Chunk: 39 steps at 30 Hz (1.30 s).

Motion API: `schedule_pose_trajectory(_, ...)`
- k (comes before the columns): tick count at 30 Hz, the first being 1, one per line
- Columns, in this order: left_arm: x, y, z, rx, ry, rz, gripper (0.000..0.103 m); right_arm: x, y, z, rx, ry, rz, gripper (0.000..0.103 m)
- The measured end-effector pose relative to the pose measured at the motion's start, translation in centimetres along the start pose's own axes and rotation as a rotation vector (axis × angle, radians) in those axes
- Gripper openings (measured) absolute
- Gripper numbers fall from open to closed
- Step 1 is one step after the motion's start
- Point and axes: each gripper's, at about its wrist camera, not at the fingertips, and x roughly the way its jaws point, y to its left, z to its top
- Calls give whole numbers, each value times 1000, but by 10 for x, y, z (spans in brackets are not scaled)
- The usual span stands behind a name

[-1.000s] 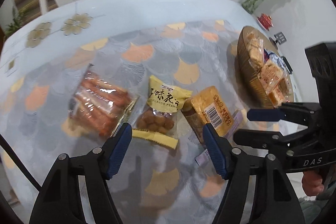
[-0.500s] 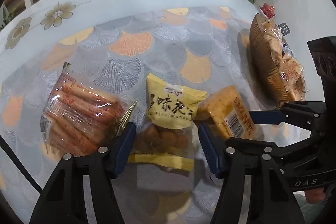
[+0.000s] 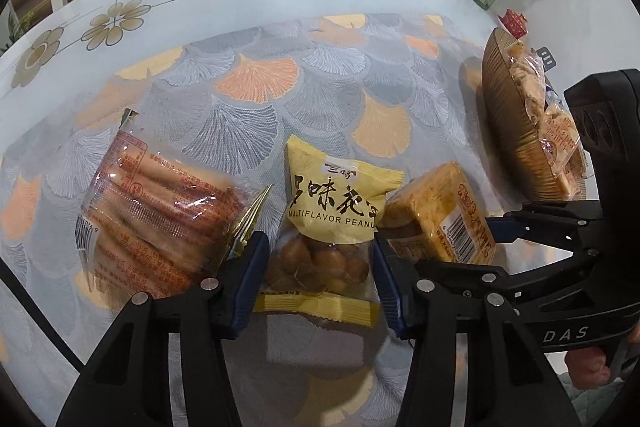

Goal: Organize snacks
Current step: 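Grasp the orange barcode cake packet with the right gripper while the left grasps the yellow peanut bag, then lift both held snacks and carry them over the brown glass bowl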

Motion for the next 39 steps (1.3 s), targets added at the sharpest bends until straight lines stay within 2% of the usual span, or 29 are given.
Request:
schedule_pose_trajectory(3, -1, 0, -1, -5, 4, 1, 49, -4, 2, -4, -15, -12, -9, 57)
schedule_pose_trajectory(6, 0, -4, 0, -9, 4, 16, 49, -10, 1, -10, -16, -23, 30, 56)
schedule_pose_trajectory(8, 0, -7, 0, -12, 4, 30, 49, -14, 4, -14, -26, -33, 26, 56)
schedule_pose_trajectory(12, -1, -11, -2, -30, -4, 46, 44, -20, 0, -24, -26, -35, 27, 55)
schedule_pose_trajectory(17, -7, -18, -13, -52, -17, 71, 43, -26, -7, -35, -11, -27, 42, 55)
schedule_pose_trajectory(21, -23, -26, -22, -88, -51, 29, 43, -36, -10, -50, -13, -6, 76, 55)
schedule_pose_trajectory(25, -38, -40, -29, -90, -75, 48, 43, -49, -10, -65, -45, -9, 91, 54)
schedule_pose_trajectory(29, -61, -60, -31, -105, -139, 21, 43, -62, -14, -82, -59, 10, 119, 53)
schedule_pose_trajectory(35, -89, -97, -16, -78, -221, 4, 43, -81, -33, -107, -33, 57, 217, 53)
schedule_pose_trajectory(39, -103, -120, 0, -63, -266, -19, 43, -112, -53, -112, -18, 24, 252, 53)
